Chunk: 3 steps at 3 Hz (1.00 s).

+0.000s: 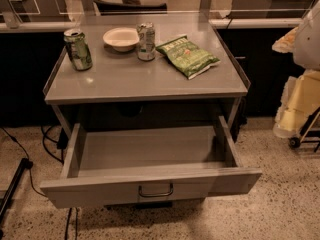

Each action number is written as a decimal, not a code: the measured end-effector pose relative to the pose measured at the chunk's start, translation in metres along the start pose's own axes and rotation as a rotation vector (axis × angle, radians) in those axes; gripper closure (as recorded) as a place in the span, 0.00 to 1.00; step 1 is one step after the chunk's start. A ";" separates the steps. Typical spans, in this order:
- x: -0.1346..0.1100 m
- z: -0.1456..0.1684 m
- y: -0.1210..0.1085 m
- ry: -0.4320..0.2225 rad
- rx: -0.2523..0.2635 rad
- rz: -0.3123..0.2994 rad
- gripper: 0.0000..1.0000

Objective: Place green jalapeno chip bag into top drawer

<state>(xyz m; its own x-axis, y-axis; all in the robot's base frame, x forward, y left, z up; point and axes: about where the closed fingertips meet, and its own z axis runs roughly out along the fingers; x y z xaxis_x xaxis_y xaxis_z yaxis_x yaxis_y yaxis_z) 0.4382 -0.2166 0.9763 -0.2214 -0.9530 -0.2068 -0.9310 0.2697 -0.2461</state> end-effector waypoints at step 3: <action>-0.003 0.005 -0.040 -0.043 0.098 0.144 0.00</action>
Offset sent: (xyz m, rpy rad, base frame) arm 0.0108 -0.0039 0.0022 0.0262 -0.0361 -0.0814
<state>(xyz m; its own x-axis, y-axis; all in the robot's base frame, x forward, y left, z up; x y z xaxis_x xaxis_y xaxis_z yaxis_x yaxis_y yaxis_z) 0.4772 -0.2239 0.9817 -0.3357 -0.8975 -0.2861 -0.8575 0.4169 -0.3016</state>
